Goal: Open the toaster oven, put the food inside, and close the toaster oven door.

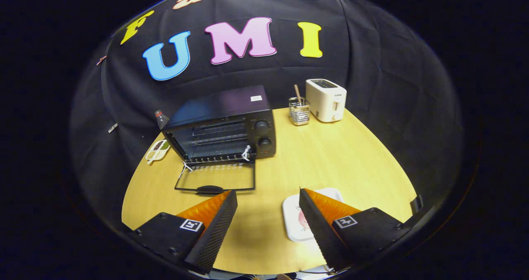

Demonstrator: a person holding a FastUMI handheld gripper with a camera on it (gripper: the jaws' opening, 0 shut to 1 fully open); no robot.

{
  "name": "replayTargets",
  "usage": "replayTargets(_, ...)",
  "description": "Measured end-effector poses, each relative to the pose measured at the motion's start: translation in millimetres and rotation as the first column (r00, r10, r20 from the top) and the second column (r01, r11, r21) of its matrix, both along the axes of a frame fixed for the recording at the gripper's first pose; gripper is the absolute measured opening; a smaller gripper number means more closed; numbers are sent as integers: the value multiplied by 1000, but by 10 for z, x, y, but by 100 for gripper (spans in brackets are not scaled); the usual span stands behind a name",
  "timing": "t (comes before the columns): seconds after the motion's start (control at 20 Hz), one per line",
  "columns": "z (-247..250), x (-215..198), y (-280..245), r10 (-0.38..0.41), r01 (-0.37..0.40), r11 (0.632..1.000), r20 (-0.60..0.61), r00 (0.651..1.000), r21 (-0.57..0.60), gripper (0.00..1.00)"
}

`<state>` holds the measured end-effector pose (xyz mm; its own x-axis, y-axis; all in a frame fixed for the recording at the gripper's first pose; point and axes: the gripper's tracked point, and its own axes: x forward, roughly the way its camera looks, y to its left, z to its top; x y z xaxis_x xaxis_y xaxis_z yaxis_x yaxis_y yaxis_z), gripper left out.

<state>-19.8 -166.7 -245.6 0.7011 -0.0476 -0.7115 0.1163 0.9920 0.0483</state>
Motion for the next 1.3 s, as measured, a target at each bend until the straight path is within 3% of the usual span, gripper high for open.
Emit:
replayTargets(0.2, -227, -93, -771, 14, -2, 994, -108, 994, 111, 99)
replayTargets(0.4, -740, -120, -1192, 41, 51, 946, -274, 961, 321, 95)
replayTargets(0.6, -1276, -227, -1489, 119, 25, 946, -419, 900, 323, 89)
replayTargets(0.7, -1435, -297, -1510, 160, -1, 947, -468, 869, 321, 78)
replayTargets(0.9, -1699, -330, -1531, 185, -11, 952, -543, 819, 307, 77)
replayTargets(0.95, -1737, -345, -1540, 188, -10, 953, -567, 802, 302, 71)
replayTargets(1.1, -1759, -321, -1502, 191, 7, 950, -596, 780, 313, 70)
replayTargets(1.25, -1784, -320, -1532, 187, -8, 960, -615, 766, 281, 39)
replayTargets(1.3, -1793, -341, -1514, 187, -19, 964, -626, 757, 264, 38)
